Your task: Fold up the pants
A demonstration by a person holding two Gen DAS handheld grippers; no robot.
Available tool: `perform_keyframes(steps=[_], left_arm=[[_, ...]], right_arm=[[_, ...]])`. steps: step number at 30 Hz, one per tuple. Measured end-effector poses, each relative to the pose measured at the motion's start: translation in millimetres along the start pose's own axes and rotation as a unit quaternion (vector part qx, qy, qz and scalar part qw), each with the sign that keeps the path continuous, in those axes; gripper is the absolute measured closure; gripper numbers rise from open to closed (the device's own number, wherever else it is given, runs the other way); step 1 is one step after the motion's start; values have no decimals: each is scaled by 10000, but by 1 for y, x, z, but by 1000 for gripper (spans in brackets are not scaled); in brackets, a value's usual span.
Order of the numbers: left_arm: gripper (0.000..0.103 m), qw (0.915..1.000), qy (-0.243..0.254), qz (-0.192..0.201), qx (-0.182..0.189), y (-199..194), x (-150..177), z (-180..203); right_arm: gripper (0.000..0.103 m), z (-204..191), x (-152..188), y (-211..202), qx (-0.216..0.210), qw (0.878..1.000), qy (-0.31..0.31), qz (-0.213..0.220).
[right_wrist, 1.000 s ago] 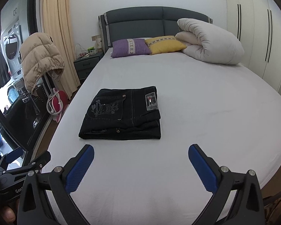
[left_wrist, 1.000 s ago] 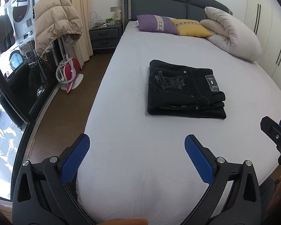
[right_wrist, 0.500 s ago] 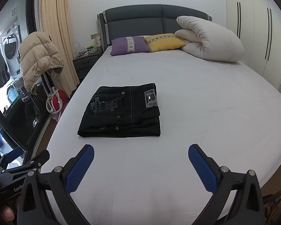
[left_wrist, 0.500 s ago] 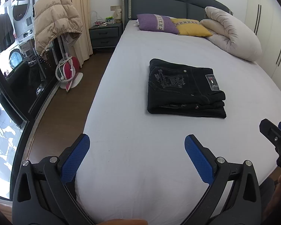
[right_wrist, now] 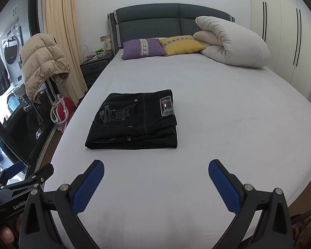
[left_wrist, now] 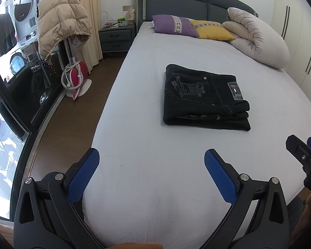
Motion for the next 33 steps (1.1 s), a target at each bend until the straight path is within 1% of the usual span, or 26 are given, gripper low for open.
perform_keyframes(steps=[33], left_arm=[[0,10000,-79,-43,-5,0,5,-2]], right_arm=[[0,1,2,4,-44,10000,-18,-66]])
Point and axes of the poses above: each gripper's, at about its wrist camera, not at the fingertips, and y roughly the way its jaws point, z to its right, x to its underside, the point moved 1 cm from there along y, roughly the way its jaws point, and after that the axes turned 5 degrees about -y, right-handed, at the moved point
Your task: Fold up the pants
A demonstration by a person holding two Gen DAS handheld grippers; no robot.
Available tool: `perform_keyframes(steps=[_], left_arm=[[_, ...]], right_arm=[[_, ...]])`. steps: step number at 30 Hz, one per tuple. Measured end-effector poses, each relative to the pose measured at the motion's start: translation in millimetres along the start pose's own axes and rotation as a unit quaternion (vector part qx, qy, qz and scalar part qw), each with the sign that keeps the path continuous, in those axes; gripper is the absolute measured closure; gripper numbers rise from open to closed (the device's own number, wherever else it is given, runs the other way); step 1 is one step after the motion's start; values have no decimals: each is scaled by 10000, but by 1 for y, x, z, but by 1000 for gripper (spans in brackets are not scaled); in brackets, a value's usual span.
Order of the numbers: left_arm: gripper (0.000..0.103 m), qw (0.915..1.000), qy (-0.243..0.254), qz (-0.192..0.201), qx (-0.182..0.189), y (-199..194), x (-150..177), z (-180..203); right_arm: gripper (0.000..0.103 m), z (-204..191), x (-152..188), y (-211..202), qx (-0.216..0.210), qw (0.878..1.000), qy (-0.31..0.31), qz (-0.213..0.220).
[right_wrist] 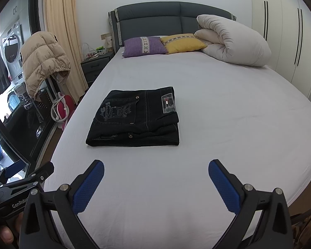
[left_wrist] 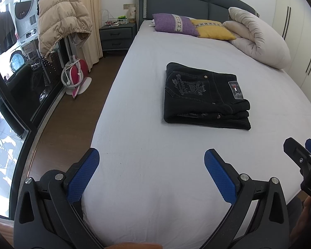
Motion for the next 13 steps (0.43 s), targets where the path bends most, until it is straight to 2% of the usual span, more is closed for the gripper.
perform_keyframes(steps=[13], left_arm=[[0,10000,2,18,1,1,1,1]], right_arm=[[0,0,0,0,-2,10000,3,-5]])
Point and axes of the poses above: each gripper's, at about its wrist camera, not at the fingertips, and y roughly the way its jaws point, z to its right, x to its underside, the point moved 1 cm from there along y, roughly the way its jaws point, and after that the axes turned 5 degrees about -y, right-handed, at the moved point
